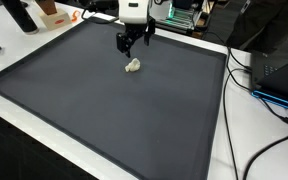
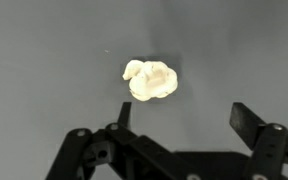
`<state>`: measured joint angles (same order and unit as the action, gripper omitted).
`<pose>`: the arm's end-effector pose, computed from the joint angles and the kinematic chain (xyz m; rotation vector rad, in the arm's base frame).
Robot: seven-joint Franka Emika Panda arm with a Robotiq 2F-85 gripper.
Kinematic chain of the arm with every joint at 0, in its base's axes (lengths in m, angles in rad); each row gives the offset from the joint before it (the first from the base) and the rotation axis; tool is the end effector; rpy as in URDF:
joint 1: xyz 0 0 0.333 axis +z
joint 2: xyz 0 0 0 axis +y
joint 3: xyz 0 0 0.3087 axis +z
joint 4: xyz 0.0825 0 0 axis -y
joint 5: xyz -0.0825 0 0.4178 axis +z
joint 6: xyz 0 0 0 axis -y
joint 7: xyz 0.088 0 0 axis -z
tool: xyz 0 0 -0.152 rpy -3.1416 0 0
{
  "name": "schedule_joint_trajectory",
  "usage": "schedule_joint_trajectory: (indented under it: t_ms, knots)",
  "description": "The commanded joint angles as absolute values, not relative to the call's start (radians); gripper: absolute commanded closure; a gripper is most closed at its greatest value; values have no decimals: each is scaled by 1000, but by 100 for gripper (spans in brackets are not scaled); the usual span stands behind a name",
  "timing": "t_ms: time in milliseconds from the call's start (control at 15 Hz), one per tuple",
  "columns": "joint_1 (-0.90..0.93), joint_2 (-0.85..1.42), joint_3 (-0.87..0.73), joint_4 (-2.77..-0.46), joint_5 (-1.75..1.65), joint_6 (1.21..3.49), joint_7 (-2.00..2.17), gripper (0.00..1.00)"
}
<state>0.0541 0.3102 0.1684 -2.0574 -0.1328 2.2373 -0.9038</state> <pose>0.5791 0.1243 0.2011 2.5753 1.7813 -0.2078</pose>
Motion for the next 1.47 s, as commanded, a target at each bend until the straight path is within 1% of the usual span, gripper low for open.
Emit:
schedule_joint_trajectory:
  t_ms: [0, 333, 867, 1000, 1067, 1267, 1333, 1400]
  knots:
    - [54, 333, 164, -2094, -164, 2317, -947, 0]
    - [49, 377, 161, -2101, -171, 2379, -969, 0]
    - [45, 415, 150, -2098, -225, 2418, -991, 1]
    - [42, 422, 153, -2097, -226, 2427, -1003, 16]
    - [41, 424, 155, -2097, -224, 2431, -1013, 32]
    - [39, 427, 156, -2099, -222, 2443, -1033, 57]
    - [39, 428, 156, -2099, -223, 2445, -1039, 63]
    - [39, 428, 156, -2100, -222, 2447, -1044, 73]
